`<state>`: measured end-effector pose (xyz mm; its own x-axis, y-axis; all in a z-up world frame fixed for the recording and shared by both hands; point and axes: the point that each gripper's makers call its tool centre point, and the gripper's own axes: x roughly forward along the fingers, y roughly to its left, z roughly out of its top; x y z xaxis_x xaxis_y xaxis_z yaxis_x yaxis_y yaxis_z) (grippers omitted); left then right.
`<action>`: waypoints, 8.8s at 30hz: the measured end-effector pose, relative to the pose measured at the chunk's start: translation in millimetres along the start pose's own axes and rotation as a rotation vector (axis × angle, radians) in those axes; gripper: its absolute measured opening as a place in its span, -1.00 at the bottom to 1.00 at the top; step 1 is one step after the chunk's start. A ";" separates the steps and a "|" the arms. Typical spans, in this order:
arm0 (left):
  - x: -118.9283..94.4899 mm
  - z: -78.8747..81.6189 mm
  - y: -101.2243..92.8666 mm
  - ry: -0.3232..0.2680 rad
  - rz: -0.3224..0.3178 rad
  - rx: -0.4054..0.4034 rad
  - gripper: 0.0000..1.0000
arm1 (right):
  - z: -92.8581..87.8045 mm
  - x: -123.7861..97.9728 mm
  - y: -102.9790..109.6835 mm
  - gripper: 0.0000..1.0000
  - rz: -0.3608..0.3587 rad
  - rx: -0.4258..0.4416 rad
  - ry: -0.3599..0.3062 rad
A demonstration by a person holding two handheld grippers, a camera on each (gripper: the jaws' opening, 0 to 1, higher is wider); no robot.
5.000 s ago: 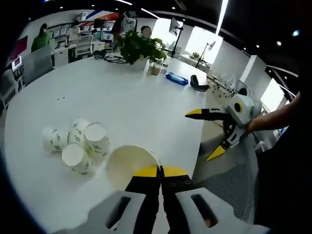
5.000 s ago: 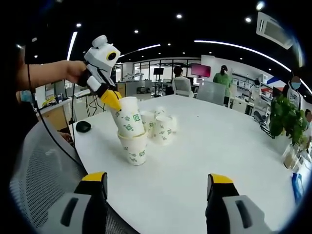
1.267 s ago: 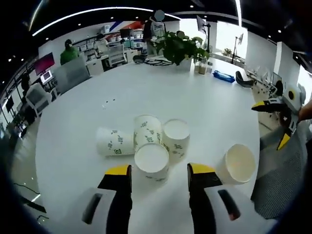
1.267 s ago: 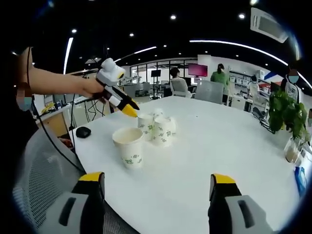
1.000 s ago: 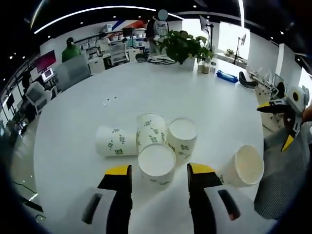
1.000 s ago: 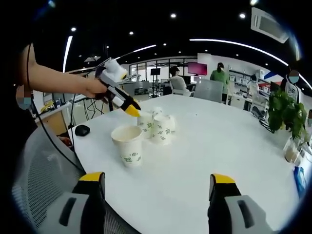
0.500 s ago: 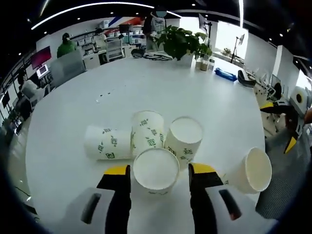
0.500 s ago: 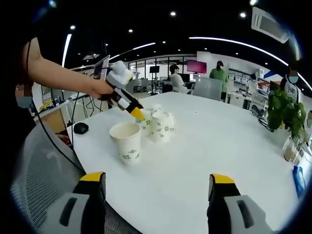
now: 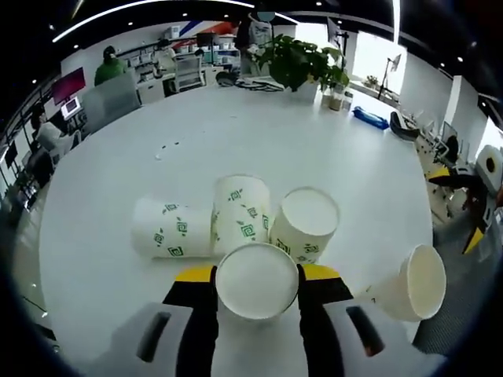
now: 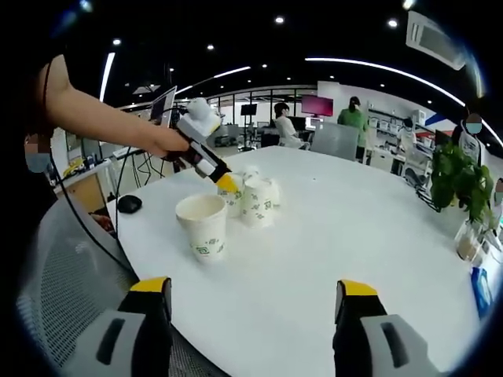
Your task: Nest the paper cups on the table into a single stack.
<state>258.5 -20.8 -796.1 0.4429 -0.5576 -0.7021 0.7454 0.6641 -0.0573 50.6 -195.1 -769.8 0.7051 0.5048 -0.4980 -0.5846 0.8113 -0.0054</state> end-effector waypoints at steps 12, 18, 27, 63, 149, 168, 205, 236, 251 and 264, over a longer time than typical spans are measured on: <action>-18.4 -6.5 -1.3 -0.024 0.017 -0.016 -0.24 | 0.7 0.2 2.1 0.72 0.008 -0.004 0.000; -34.7 -6.3 -11.2 -0.042 0.023 -0.014 -0.25 | -0.4 0.6 3.2 0.72 0.015 -0.004 0.005; -58.1 -1.4 -23.5 -0.084 0.024 -0.020 -0.25 | 1.6 0.9 6.0 0.74 0.030 0.000 -0.007; -150.6 42.8 -104.4 -0.278 -0.082 -0.050 -0.25 | 77.4 10.1 43.9 0.59 0.077 0.031 -0.141; -143.9 8.9 -185.9 -0.216 -0.476 0.078 -0.29 | 144.2 -17.6 63.5 -1.00 0.514 0.717 -0.342; -142.0 3.2 -165.3 -0.252 -0.362 0.067 0.24 | 171.0 -19.5 57.0 -1.00 0.474 0.632 -0.363; -160.4 -30.0 -136.4 -0.287 -0.227 0.004 0.74 | 111.9 46.0 83.0 -1.00 0.301 -0.146 -0.023; -163.4 -50.6 -128.3 -0.258 -0.165 -0.016 0.73 | 73.5 87.0 105.1 -1.00 0.396 -0.324 0.156; -165.8 -50.3 -121.6 -0.286 -0.133 -0.046 0.71 | 74.8 89.7 111.8 -0.35 0.402 -0.273 0.115; -159.6 -40.8 -112.6 -0.310 -0.099 -0.042 0.76 | 81.6 75.2 85.5 0.36 0.274 -0.133 -0.019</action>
<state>83.6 13.8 -706.6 0.5047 -0.7413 -0.4424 0.7741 0.6154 -0.1482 86.4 -63.6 -736.9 0.5204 0.7063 -0.4799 -0.8007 0.5989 0.0131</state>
